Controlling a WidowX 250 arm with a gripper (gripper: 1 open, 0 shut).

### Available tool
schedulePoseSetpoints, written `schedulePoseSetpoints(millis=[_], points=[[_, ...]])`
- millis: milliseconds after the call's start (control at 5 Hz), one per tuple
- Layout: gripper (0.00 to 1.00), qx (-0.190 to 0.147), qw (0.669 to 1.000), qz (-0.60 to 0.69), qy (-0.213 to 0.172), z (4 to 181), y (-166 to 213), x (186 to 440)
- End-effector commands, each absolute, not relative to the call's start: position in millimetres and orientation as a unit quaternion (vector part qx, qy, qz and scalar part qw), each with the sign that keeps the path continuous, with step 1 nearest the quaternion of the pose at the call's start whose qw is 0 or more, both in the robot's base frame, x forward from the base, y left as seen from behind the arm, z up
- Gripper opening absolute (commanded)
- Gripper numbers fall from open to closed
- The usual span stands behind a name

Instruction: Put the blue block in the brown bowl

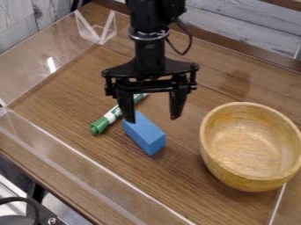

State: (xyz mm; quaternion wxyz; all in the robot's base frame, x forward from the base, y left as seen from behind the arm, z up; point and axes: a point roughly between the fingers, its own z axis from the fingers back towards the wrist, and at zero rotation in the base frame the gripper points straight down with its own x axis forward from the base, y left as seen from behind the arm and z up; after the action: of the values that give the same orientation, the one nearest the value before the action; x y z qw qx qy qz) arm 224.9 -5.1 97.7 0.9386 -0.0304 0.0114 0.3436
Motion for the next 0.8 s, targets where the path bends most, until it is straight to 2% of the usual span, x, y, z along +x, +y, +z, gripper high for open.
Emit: schedulePoseSetpoints(millis=[0,600], points=[[1.0,-0.041,0.922,0.384,-0.008,98.2,-2,230],[1.0,-0.058,0.879,0.473,-0.013,74.8,4,233]])
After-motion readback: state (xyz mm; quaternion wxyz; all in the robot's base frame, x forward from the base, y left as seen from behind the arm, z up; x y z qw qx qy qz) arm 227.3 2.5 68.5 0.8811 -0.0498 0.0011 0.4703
